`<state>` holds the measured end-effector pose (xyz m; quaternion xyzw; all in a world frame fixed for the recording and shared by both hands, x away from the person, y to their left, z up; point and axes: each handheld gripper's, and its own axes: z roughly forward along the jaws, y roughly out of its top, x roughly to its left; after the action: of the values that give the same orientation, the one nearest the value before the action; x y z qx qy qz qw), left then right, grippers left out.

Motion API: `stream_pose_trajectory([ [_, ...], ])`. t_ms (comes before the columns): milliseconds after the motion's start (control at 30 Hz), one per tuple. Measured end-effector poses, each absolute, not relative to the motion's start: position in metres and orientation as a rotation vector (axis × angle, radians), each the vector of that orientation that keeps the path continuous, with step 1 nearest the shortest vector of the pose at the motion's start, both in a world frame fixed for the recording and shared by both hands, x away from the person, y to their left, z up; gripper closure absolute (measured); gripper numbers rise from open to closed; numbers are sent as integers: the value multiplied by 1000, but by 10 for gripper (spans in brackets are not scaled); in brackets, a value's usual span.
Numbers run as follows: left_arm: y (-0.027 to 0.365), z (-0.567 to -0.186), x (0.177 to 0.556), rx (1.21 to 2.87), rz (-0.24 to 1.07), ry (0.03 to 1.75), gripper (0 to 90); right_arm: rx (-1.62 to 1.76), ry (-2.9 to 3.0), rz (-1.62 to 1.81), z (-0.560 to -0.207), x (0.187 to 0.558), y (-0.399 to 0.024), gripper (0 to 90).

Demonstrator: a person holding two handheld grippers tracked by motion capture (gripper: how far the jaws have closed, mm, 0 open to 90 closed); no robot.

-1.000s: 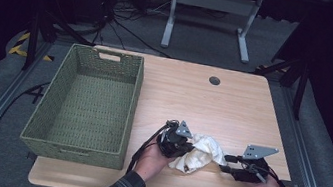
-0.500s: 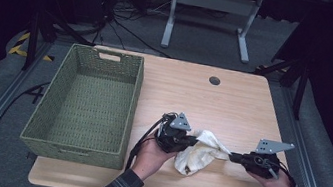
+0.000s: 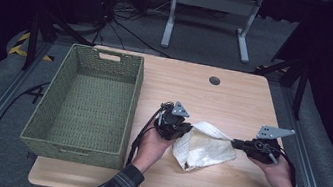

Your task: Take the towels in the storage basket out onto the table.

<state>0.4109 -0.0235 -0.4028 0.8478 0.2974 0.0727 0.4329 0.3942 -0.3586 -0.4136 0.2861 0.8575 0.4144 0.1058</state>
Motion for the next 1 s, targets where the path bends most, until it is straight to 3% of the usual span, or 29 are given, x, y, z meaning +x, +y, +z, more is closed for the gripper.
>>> stream_pose_trajectory([
  [300, -27, -431, 434, 2171, 171, 831, 830, 904, 2569, 1131, -437, 417, -353, 874],
  [433, -24, -433, 434, 2174, 179, 867, 746, 918, 2579, 1130, -443, 420, -354, 798],
  [567, -21, -423, 423, 2150, 198, 841, 659, 906, 2544, 1171, -436, 414, -359, 748],
  [1000, -20, -417, 372, 2161, 130, 704, 637, 771, 2604, 1276, -422, 384, -336, 733],
])
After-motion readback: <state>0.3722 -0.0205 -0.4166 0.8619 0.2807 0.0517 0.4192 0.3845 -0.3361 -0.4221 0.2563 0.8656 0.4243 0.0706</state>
